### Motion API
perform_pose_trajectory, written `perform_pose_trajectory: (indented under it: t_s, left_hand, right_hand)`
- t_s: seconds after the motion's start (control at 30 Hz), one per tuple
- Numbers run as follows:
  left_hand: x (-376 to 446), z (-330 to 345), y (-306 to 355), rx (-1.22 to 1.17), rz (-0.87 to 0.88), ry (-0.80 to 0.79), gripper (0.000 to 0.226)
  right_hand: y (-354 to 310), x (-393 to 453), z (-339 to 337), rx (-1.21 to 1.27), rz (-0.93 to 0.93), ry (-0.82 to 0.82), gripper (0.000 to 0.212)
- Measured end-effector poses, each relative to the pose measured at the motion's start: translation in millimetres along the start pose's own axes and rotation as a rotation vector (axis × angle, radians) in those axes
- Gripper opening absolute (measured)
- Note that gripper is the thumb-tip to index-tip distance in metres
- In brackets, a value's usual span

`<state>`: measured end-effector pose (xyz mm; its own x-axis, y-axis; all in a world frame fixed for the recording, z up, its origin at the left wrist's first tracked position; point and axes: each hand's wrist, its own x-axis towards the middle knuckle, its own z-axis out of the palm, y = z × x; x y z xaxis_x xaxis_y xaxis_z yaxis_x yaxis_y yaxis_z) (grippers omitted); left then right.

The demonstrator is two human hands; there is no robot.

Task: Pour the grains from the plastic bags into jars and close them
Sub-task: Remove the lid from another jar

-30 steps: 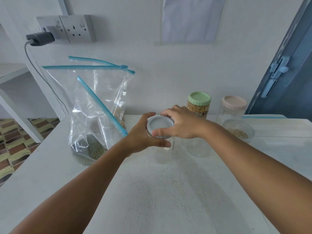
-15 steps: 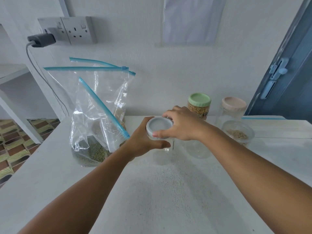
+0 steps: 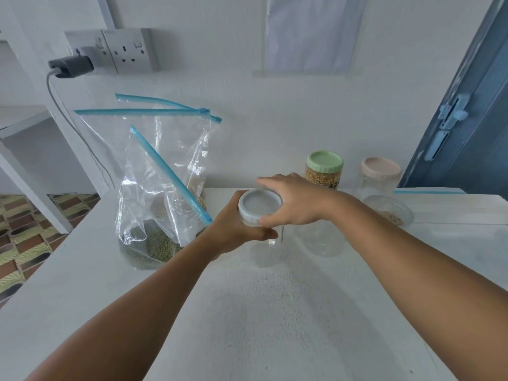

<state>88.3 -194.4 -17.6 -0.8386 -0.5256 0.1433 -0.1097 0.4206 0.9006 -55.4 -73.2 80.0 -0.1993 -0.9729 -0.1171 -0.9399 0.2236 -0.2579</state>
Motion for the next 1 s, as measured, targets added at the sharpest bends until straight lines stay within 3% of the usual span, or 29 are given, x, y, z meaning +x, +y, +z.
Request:
perform_pose_trajectory:
  t_s: [0.13,0.23,0.3,0.4,0.53,0.63,0.8,0.9,1.0]
  left_hand:
    - [0.9,0.7,-1.9,-0.001,-0.028,0.015,0.089]
    - [0.7,1.4,-0.5,0.023,-0.014,0.010,0.087]
    - [0.5,1.3,-0.1,0.018,-0.012,0.010,0.081]
    - [-1.3,1.2,1.1,0.015,-0.001,0.006,0.073]
    - [-0.2,0.9,-1.6,0.007,-0.030,0.008,0.089]
    - [0.8,1.0,-2.0,0.019,-0.037,0.002,0.091]
    - [0.8,-0.2,0.8,0.003,0.011,-0.032,0.083]
    - [1.1,-1.3,-1.5,0.010,-0.045,-0.029,0.095]
    - [0.8,-1.6,-5.4,0.036,-0.080,0.003,0.098]
  right_hand:
    - [-4.7,1.3,4.7,-0.076,0.114,0.068,0.110]
    - [-9.2,4.6,12.2,-0.111,0.104,0.124,0.097]
    - [-5.7,7.4,6.4,-0.062,0.044,0.084,0.090]
    - [0.7,6.4,-2.9,-0.003,-0.006,-0.020,0.098]
    - [-5.7,2.9,2.0,-0.022,0.102,0.004,0.110]
    - [-7.7,6.5,7.9,-0.065,0.090,0.072,0.099]
    - [-2.7,10.0,-10.2,0.085,-0.085,0.061,0.094]
    - [2.9,3.8,-30.1,0.326,-0.183,0.210,0.087]
    - [17.6,-10.9,-16.3,0.537,-0.157,0.339,0.089]
